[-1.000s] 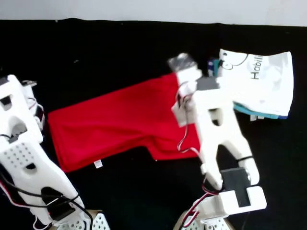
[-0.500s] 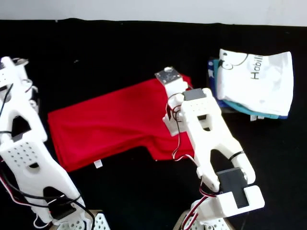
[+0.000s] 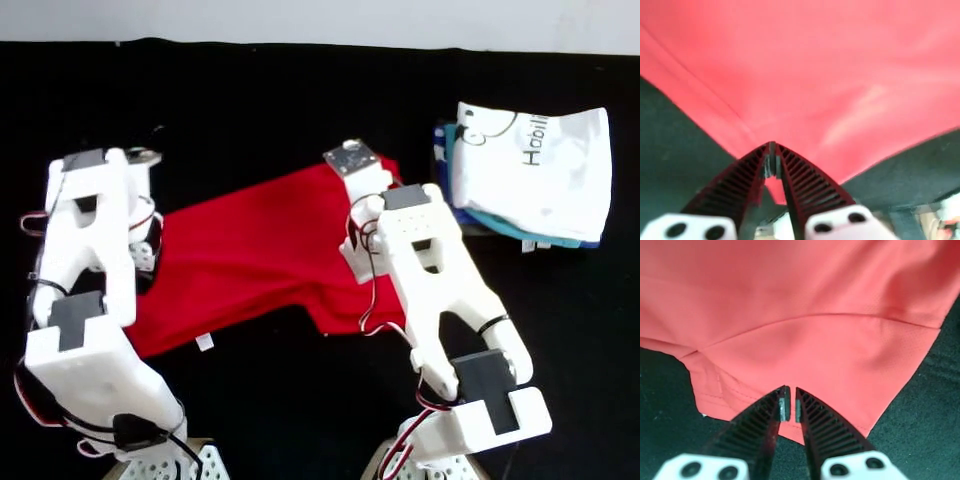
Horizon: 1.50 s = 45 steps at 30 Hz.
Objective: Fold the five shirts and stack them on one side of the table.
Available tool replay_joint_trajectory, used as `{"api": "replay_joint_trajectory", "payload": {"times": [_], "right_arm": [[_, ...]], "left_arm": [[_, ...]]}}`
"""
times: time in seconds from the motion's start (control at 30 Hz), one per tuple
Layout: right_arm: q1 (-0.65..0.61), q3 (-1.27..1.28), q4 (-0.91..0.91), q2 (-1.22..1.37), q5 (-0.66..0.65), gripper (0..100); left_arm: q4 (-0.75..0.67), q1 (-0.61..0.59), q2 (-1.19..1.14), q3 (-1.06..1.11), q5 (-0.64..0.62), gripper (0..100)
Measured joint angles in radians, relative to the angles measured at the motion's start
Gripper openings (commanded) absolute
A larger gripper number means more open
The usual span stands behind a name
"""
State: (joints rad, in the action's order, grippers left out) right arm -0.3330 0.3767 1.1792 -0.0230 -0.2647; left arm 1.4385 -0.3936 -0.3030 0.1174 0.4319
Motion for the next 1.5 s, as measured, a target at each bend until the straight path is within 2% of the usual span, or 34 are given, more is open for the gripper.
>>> {"api": "replay_joint_trajectory", "payload": {"times": [0.17,0.3,0.43,0.63,0.73,0.83,0.97,1.07,1.2,1.4,1.5], "right_arm": [[0.023,0.008,0.0,0.0,0.0,3.4],[0.021,0.008,0.0,-0.006,0.0,3.4],[-0.028,0.008,-0.034,-0.006,0.0,3.4],[-0.032,0.008,-0.084,-0.006,0.0,3.4],[-0.035,0.008,-0.084,-0.006,0.0,3.4],[-0.077,0.034,-0.084,-0.006,0.0,3.4],[-0.138,0.077,-0.094,-0.006,0.0,3.6],[-0.184,0.112,-0.127,-0.006,0.0,7.9],[-0.23,0.173,-0.196,-0.006,0.0,10.1],[-0.304,0.249,-0.284,-0.006,0.002,10.1],[-0.338,0.25,-0.293,-0.006,0.002,10.1]], "left_arm": [[-0.043,-0.106,-0.127,-0.064,0.051,1],[-0.021,-0.161,-0.299,-0.258,0.055,1],[0.11,-0.167,-0.506,-0.575,0.023,1],[0.301,-0.167,-0.829,-1.206,0.006,1],[0.319,-0.167,-0.934,-1.468,0.008,1],[0.315,-0.169,-0.95,-1.553,0.009,1],[0.319,-0.173,-0.937,-1.557,-0.003,1],[0.319,-0.173,-0.852,-1.458,-0.009,1],[0.319,-0.158,-0.644,-1.206,-0.009,1],[0.313,-0.06,-0.307,-0.733,-0.009,1],[0.216,-0.028,-0.21,-0.502,-0.011,1]]}}
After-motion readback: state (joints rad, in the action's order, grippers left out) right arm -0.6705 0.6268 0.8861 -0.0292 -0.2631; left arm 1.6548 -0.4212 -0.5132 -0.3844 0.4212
